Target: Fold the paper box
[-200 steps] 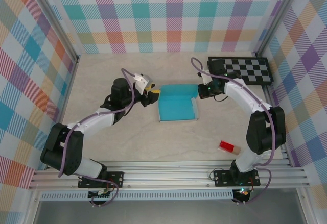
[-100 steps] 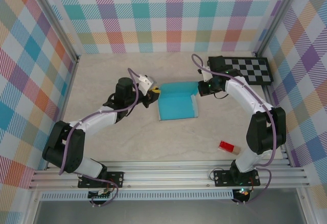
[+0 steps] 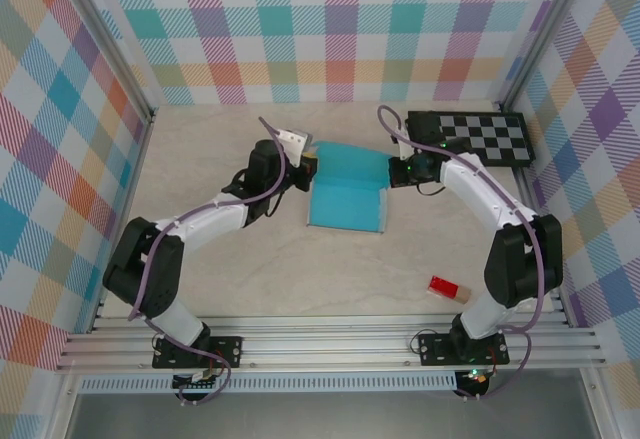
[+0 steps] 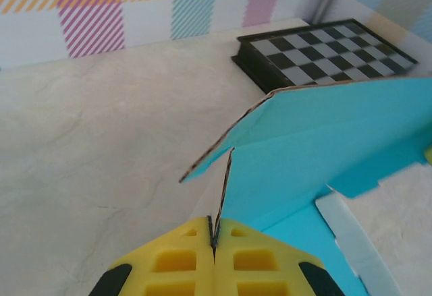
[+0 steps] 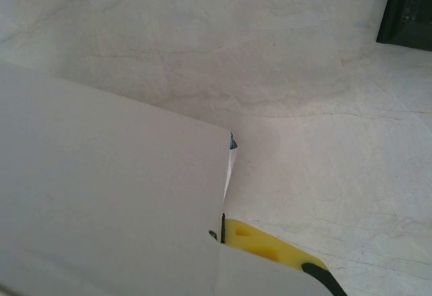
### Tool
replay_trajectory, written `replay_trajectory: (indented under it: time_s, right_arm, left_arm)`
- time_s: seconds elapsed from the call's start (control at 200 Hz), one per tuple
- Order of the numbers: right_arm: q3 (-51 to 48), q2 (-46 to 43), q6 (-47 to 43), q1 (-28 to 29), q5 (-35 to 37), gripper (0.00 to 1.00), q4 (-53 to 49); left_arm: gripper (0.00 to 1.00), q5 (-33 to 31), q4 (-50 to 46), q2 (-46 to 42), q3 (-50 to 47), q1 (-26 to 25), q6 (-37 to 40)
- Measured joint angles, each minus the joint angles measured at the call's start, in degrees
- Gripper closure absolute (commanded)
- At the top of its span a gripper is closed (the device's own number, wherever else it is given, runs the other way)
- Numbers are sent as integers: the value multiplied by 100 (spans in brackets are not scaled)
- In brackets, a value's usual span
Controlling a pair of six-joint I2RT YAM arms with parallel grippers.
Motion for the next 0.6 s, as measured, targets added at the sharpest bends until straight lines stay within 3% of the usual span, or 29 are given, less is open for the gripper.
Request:
replay_trajectory:
  time_s: [0.245, 0.6]
  right_arm:
    - [-542, -76, 518, 374, 787, 100, 374]
    - [-1379, -284, 874, 621, 1259, 100, 1423]
  left_arm:
    - [100, -1069, 136, 409, -31, -516, -782]
    - [100, -1106, 1773, 439, -1613, -929, -767]
